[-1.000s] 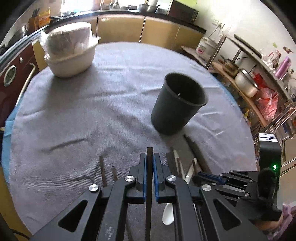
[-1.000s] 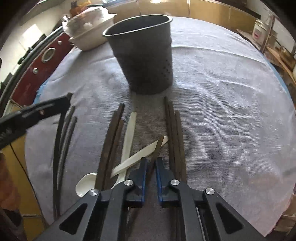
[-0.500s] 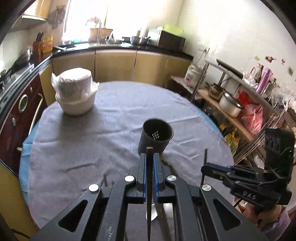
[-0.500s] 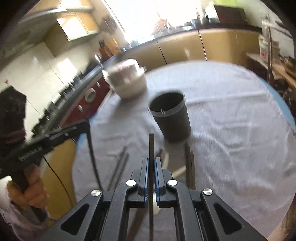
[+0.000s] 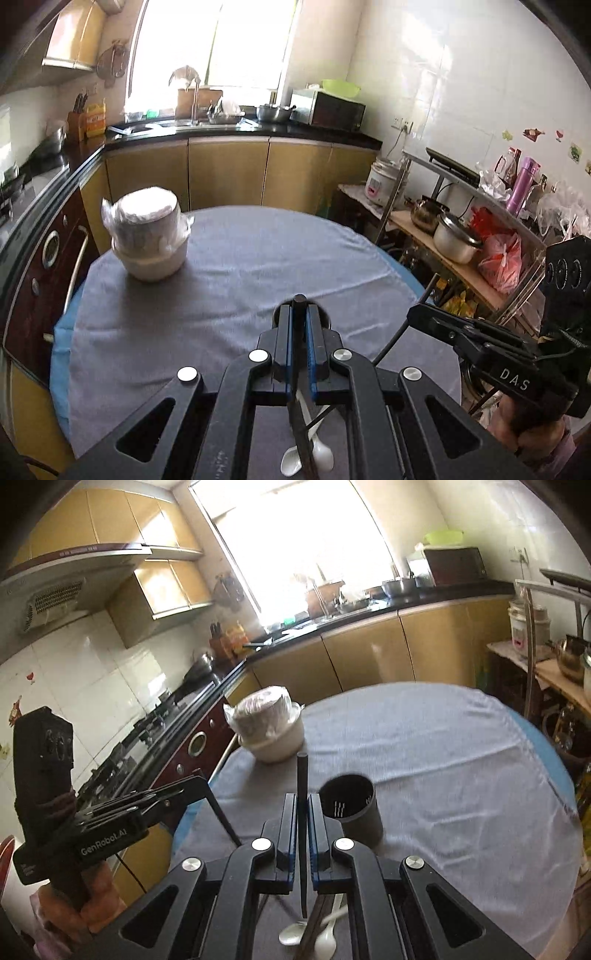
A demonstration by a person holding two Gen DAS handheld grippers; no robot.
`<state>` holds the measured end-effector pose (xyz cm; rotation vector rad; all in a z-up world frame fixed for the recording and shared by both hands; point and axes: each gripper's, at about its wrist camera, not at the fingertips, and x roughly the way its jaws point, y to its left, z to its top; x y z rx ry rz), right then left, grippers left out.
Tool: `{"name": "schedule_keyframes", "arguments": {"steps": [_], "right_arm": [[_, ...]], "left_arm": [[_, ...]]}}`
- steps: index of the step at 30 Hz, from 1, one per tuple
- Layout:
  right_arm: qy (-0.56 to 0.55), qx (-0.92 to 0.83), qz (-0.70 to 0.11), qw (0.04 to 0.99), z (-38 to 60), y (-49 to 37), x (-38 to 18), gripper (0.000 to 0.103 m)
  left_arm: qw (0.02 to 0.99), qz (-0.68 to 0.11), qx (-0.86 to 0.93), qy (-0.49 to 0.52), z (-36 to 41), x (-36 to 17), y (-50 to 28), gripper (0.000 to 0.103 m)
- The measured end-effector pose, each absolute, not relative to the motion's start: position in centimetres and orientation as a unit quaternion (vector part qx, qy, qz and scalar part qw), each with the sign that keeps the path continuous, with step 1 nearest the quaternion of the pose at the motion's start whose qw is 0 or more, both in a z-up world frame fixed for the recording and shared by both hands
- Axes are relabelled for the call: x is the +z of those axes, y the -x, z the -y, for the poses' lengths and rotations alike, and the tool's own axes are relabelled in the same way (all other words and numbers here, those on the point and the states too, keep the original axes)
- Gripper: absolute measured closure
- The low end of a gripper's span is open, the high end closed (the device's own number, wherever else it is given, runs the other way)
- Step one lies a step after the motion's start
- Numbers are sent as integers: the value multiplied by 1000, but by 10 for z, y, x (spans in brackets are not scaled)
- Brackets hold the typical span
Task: Organize utensils
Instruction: 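Lower the right gripper's chopstick into the black cup and open the right gripper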
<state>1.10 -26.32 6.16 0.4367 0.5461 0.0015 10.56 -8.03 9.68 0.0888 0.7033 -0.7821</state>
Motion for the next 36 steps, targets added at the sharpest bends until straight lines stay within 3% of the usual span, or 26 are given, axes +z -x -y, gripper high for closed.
{"name": "schedule_keyframes", "arguments": {"steps": [10, 15, 32, 36], "right_arm": [[-182, -25, -226, 957, 280, -50, 128, 97], [-177, -43, -217, 959, 291, -72, 141, 97], [-208, -49, -315, 925, 312, -109, 43, 96], [-228, -32, -345, 910, 312, -104, 24, 92]], "left_arm": [[881, -278, -378, -63, 122, 172, -138, 97], [881, -278, -378, -58, 140, 175, -156, 97], [844, -439, -307, -39, 101, 33, -221, 97], [827, -487, -278, -40, 99, -3, -241, 87]]}}
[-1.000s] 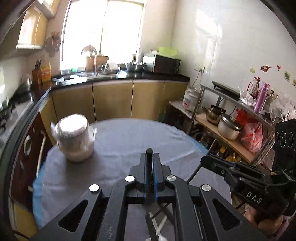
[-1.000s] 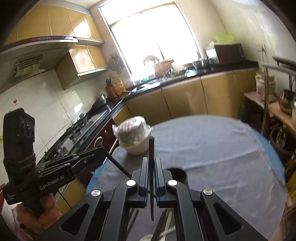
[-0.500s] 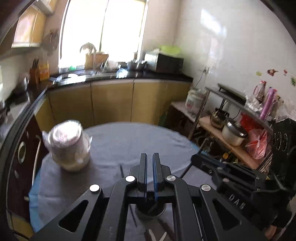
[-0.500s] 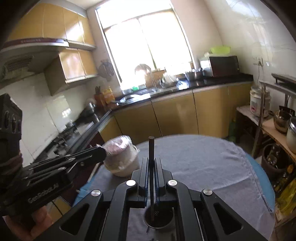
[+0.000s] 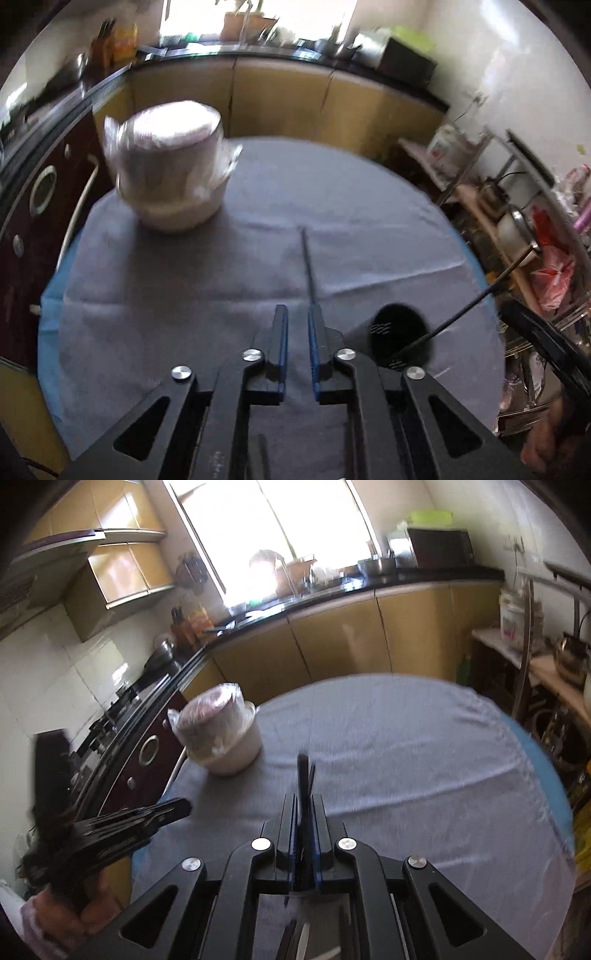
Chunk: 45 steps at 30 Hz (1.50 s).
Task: Organize utensils
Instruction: 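Lower the right gripper's chopstick into the black cup and open the right gripper, then lower the left gripper's chopstick into the black cup and open the left gripper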
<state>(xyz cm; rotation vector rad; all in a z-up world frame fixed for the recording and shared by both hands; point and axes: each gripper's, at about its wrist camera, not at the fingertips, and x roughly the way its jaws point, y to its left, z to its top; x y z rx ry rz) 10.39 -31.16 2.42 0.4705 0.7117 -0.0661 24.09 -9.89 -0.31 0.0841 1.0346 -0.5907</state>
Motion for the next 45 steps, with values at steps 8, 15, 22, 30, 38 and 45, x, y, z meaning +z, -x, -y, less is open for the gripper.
{"name": "schedule_keyframes", "arguments": {"steps": [8, 15, 22, 30, 38, 45], "right_arm": [[-272, 2, -330, 904, 328, -41, -22, 69], [-265, -2, -360, 894, 350, 11, -72, 69], [-295, -33, -379, 876, 388, 39, -99, 69], [-328, -31, -382, 863, 411, 40, -120, 69], [-316, -26, -381, 868, 402, 40, -118, 69], [-304, -34, -363, 880, 394, 58, -103, 69]], "left_arm": [[803, -547, -234, -39, 126, -52, -286, 68], [788, -579, -204, -48, 189, -87, -333, 65], [774, -602, -172, -92, 241, -125, -369, 65], [780, -586, -173, -137, 265, -132, -376, 69], [788, -572, -192, -124, 260, -125, -360, 97], [833, -507, -203, -88, 213, -69, -325, 97]]}}
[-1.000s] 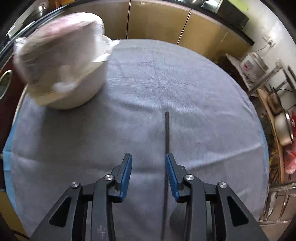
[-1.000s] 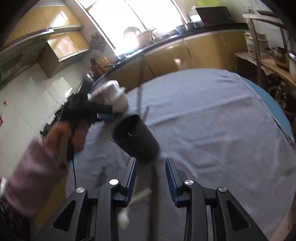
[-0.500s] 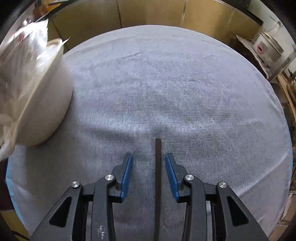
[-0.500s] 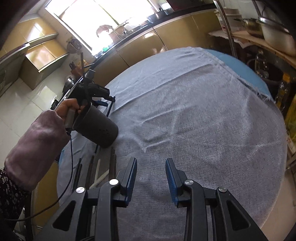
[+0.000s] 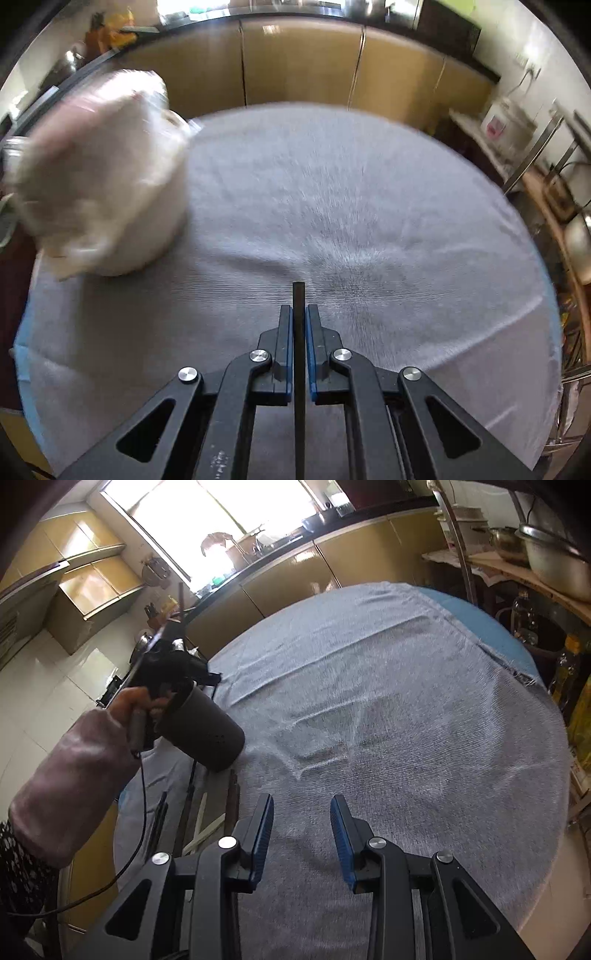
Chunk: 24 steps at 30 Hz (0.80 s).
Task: Organize utensils
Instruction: 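Lower the left gripper's chopstick into the black cup and open the left gripper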
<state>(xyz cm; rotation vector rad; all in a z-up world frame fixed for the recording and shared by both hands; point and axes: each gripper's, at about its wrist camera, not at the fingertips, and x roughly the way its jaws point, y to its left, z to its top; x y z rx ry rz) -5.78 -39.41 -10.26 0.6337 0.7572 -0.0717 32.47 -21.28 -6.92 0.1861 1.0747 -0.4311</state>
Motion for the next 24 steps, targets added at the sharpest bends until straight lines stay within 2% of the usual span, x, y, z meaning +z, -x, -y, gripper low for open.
{"name": "schedule_keyframes", "arguments": {"steps": [12, 24], "right_arm": [[-279, -30, -333, 900, 346, 92, -76, 69], [-251, -19, -330, 910, 309, 120, -65, 69]], "left_arm": [[914, -320, -245, -38, 153, 77, -203, 97], [934, -232, -273, -20, 131, 155, -142, 97]]}}
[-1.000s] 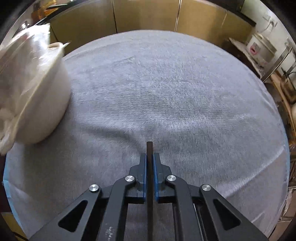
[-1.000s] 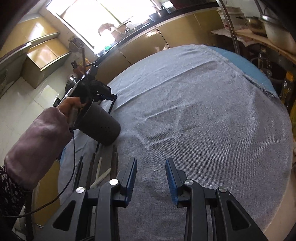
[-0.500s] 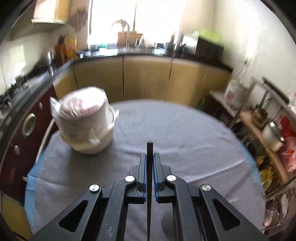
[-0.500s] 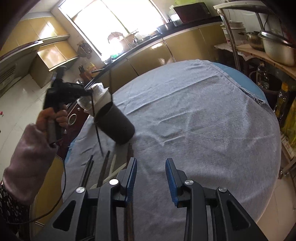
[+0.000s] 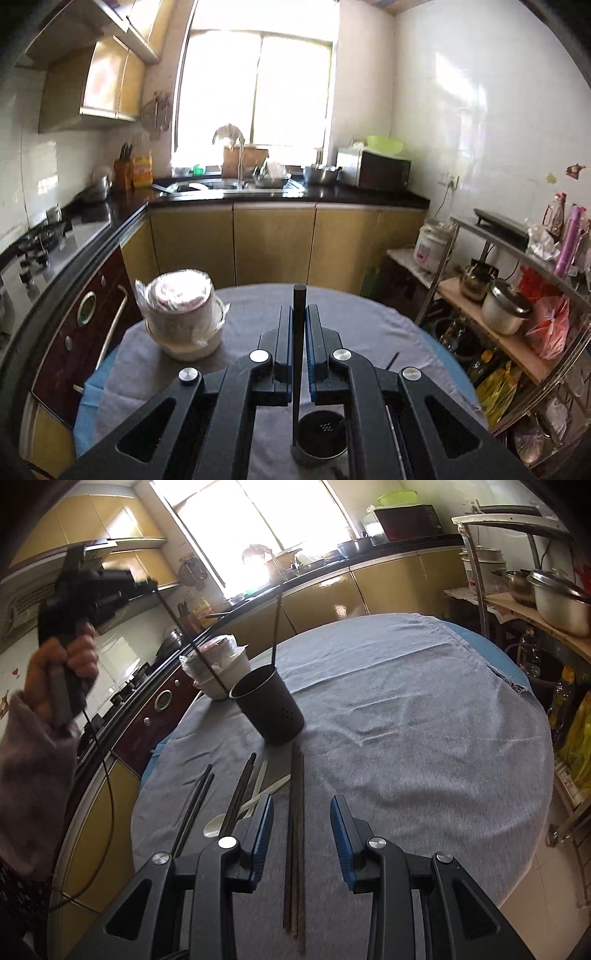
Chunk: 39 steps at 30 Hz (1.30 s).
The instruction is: Organize utensils
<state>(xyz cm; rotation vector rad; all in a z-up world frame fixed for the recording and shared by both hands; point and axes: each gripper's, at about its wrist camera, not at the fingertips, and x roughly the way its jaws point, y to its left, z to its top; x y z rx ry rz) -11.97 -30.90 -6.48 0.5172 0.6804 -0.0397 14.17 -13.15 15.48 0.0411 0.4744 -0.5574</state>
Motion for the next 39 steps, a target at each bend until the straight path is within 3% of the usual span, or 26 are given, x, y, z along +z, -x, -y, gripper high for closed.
{"name": "schedule_keyframes", "arguments": {"steps": [10, 21, 24, 26, 31, 39], "right_arm": [[-252, -19, -334, 908, 302, 139, -70, 69], [-249, -26, -340, 907, 303, 147, -72, 69], [-254, -26, -344, 903, 304, 145, -76, 69], [-257, -26, -348, 901, 304, 143, -79, 69], [-254, -17, -359, 898, 296, 135, -86, 69], [-257, 12, -385, 886, 276, 116, -100, 69]], "left_arm": [[941, -199, -271, -42, 157, 155, -126, 97], [910, -294, -294, -1, 144, 82, -157, 96], [907, -300, -297, -9, 125, 75, -147, 83], [909, -297, -292, -18, 106, 73, -136, 63], [912, -313, -262, -33, 46, 43, -107, 59], [882, -430, -194, -7, -38, -55, -69, 59]]}}
